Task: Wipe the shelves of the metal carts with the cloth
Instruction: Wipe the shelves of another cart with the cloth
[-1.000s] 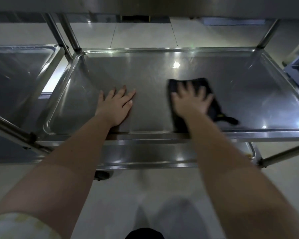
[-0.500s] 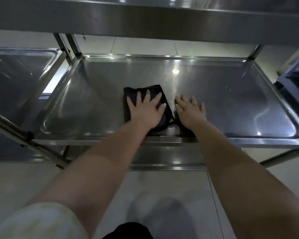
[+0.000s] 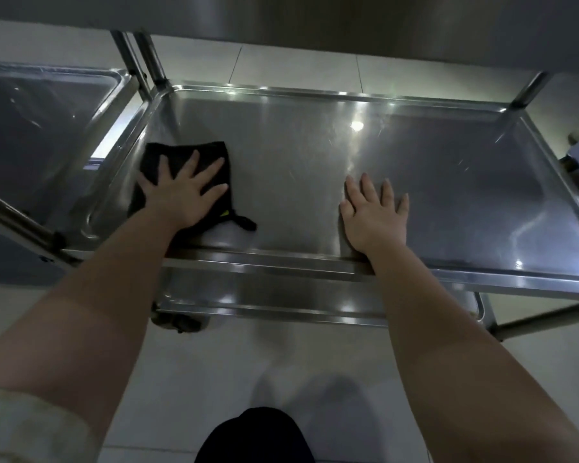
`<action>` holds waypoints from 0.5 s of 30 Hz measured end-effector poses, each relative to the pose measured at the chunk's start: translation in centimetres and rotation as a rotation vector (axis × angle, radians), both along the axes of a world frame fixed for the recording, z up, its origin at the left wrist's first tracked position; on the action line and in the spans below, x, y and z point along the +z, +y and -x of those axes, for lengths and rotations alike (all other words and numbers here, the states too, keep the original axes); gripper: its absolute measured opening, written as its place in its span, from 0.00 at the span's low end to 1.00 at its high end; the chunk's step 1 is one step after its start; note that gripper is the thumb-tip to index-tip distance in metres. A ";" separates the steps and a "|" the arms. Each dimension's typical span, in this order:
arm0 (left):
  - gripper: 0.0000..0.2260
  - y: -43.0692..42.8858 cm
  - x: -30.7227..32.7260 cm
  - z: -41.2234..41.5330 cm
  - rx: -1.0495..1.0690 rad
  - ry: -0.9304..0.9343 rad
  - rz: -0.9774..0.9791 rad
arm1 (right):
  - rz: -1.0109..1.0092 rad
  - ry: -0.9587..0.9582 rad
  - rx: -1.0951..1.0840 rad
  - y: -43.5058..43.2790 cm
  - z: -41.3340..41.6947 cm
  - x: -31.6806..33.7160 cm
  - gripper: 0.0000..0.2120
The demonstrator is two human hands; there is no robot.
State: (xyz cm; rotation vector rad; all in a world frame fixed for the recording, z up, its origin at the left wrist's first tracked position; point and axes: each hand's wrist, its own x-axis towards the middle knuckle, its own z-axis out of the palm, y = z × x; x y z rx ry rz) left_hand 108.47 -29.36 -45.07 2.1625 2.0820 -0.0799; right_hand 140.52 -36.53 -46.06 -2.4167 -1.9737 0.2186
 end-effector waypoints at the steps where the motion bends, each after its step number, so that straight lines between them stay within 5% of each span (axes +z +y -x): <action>1: 0.26 -0.1 0.0 -2.2 -0.037 -0.012 -0.014 | 0.001 -0.008 0.002 0.0 0.1 -0.1 0.26; 8: 0.26 -5.4 -0.6 -18.0 -0.321 -0.050 0.009 | 0.008 -0.001 0.003 -0.1 -0.4 0.0 0.25; 15: 0.29 -3.9 -0.6 -2.7 -0.151 -0.043 -0.024 | 0.005 0.053 0.017 0.3 -0.5 0.3 0.26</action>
